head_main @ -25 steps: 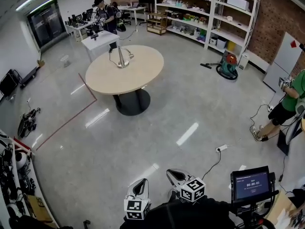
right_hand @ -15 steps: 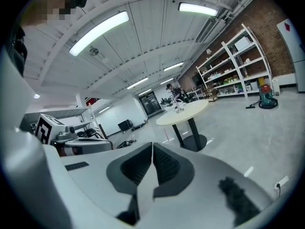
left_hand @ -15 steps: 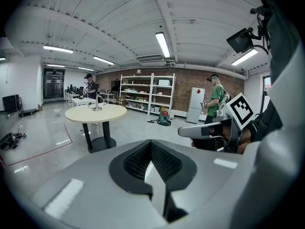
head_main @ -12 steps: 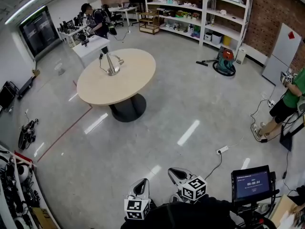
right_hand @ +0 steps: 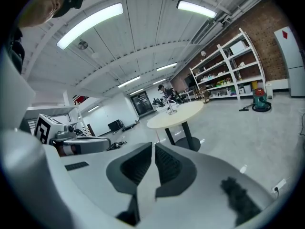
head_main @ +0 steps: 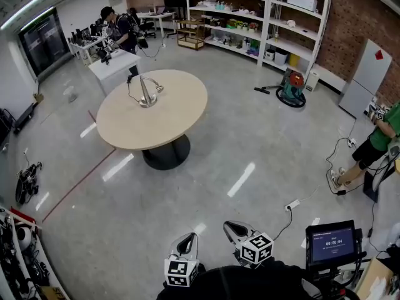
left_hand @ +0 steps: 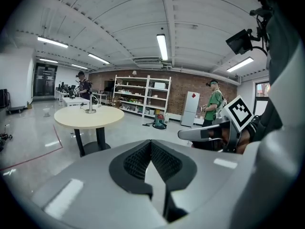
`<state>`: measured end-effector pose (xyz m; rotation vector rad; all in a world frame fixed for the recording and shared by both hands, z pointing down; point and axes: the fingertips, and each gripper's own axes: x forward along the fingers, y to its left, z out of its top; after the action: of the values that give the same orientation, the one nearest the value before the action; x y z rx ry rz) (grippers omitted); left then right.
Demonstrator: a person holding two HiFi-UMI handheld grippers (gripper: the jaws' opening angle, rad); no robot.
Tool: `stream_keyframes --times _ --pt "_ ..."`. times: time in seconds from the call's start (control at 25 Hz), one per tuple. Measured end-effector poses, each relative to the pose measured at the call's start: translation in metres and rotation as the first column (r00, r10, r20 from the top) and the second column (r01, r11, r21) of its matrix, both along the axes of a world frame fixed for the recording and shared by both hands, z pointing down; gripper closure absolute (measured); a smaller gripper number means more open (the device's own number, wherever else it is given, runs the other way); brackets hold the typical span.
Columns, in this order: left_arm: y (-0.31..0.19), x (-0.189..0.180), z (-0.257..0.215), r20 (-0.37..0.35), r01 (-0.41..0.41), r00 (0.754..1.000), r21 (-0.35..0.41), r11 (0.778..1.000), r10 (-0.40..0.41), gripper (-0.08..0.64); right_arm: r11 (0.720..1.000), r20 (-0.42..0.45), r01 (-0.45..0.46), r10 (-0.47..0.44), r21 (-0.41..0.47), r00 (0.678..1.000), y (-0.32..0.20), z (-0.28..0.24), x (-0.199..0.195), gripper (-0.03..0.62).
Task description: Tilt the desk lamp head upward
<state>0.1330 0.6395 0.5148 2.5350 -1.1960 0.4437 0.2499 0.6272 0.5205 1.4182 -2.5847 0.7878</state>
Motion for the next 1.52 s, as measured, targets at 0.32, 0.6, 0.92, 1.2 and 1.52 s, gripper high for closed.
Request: stream_keyframes --times 0.32,0.6,0.92,1.2,1.52 --pt "-0.083 -0.078 0.004 -0.047 0.008 0.999 -0.013 1.000 -0.009 0.552 1.000 -0.031 -0.009 0.008 -0.028 0.999 -0.075 0.009 -0.079 0.583" --pt "-0.123 -0.135 0.018 -0.099 0.019 0.995 -0.048 0.999 -0.023 0.552 0.999 -0.109 0.021 -0.024 -0.029 0.994 -0.114 0.006 -0.140 0.583" --pt "-0.150 -0.154 0.035 -0.098 0.037 0.994 -0.083 0.996 -0.045 0.552 0.997 -0.099 0.034 -0.041 -0.073 0.994 -0.146 0.023 -0.160 0.583" --pt "-0.202 -0.160 0.034 -0.047 0.119 0.991 -0.088 0.989 -0.123 0.552 0.991 -0.053 0.108 -0.112 -0.074 0.992 -0.207 0.030 -0.168 0.583" --pt "-0.297 -0.135 0.023 -0.016 0.200 0.979 -0.076 0.977 -0.202 0.552 0.984 -0.008 0.171 -0.172 -0.054 0.985 -0.311 0.027 -0.143 0.583"
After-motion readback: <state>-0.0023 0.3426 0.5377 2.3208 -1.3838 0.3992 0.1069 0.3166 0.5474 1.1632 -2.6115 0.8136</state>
